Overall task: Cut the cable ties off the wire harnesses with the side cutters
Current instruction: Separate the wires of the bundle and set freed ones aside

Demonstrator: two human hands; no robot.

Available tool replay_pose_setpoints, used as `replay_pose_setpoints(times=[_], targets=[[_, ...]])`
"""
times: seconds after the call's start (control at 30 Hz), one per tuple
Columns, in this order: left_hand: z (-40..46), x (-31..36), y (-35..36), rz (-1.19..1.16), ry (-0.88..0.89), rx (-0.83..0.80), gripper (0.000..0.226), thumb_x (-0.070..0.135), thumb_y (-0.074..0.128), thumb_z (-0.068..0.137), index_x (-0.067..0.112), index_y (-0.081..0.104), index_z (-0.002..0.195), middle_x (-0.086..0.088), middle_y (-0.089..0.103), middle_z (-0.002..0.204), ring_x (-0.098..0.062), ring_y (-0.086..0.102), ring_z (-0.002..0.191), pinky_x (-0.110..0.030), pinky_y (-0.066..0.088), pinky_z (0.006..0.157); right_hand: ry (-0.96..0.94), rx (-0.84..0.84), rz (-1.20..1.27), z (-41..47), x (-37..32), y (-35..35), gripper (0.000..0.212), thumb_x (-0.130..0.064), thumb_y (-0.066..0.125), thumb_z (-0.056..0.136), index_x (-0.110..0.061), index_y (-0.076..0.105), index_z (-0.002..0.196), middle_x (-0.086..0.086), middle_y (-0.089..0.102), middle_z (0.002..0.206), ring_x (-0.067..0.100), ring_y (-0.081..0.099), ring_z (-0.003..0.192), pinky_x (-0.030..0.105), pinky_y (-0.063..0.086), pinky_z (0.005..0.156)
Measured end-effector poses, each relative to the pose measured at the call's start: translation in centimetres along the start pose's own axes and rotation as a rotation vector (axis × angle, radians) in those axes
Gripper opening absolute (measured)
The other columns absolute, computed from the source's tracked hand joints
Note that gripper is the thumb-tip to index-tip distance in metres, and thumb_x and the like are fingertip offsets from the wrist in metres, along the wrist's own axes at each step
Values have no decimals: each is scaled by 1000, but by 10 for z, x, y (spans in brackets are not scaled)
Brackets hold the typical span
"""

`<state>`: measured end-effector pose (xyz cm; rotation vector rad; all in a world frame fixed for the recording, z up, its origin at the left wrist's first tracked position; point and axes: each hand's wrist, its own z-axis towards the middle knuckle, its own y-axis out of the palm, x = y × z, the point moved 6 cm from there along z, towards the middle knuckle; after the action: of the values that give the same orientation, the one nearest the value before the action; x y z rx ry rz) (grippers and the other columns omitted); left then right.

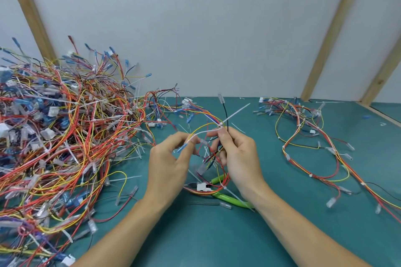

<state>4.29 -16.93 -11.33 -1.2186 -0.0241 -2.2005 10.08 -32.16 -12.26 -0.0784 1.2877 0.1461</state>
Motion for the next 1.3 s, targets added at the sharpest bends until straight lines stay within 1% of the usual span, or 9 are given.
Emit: replay_pose_setpoints(times=[0.1,0.23,0.4,0.6,0.9,1.0,1.1,1.2,1.3], targets=[[-1,13,-1,-74,64,7,19,39,55,99,30,70,91,12,66,73,-9,64,75,-13,43,71,28,-19,-27,3,-1,-2,33,-20,51,107,-12,77,88,-12,61,66,3,44,54,16,37,57],[-3,17,9,-116,71,-106,10,36,62,96,33,70,102,14,73,91,-15,68,84,-25,51,75,12,-29,-40,3,-5,-3,30,-19,54,106,-7,79,95,-24,62,60,-8,57,63,4,39,64],[-4,10,12,-5,65,-118,24,34,75,85,36,67,107,16,68,93,-13,67,90,-18,46,74,66,-149,3,0,-3,5,30,-22,56,104,-22,84,94,-3,59,71,11,40,63,20,35,61],[-3,3,16,-82,-44,-144,16,12,75,86,26,67,86,12,71,82,-9,68,79,-25,47,63,112,-193,80,3,-3,3,21,-24,62,100,-16,80,108,-11,60,70,3,48,62,9,41,61],[-1,-1,9,-212,-149,-111,14,6,55,79,14,55,91,5,75,89,-13,71,91,-44,56,86,187,-142,172,13,-2,-10,24,-27,58,101,-21,80,109,-10,58,77,9,55,67,20,42,70],[-2,-6,11,-183,-186,-122,24,8,66,92,22,56,107,11,74,95,-10,69,94,-40,54,83,186,-152,292,16,-4,-14,24,-25,57,102,-19,79,111,-5,62,78,9,55,66,15,43,60],[-2,-9,10,-60,-166,-94,20,14,69,91,26,62,104,19,69,92,-5,66,91,-29,50,76,205,-159,377,19,-5,-16,23,-25,62,96,-18,79,111,-5,63,78,8,57,66,14,45,58],[-1,-8,4,27,-106,-22,14,17,70,90,28,64,95,16,68,87,-8,63,84,-13,41,69,220,-186,382,18,-4,-14,33,-33,65,88,-17,77,115,-7,66,81,8,63,69,18,46,64],[-1,-8,0,132,-87,21,14,18,69,90,29,62,96,13,64,90,-10,58,87,-18,40,76,233,-195,344,18,-3,-15,29,-32,59,98,-18,77,116,-6,69,87,8,67,75,26,44,72]])
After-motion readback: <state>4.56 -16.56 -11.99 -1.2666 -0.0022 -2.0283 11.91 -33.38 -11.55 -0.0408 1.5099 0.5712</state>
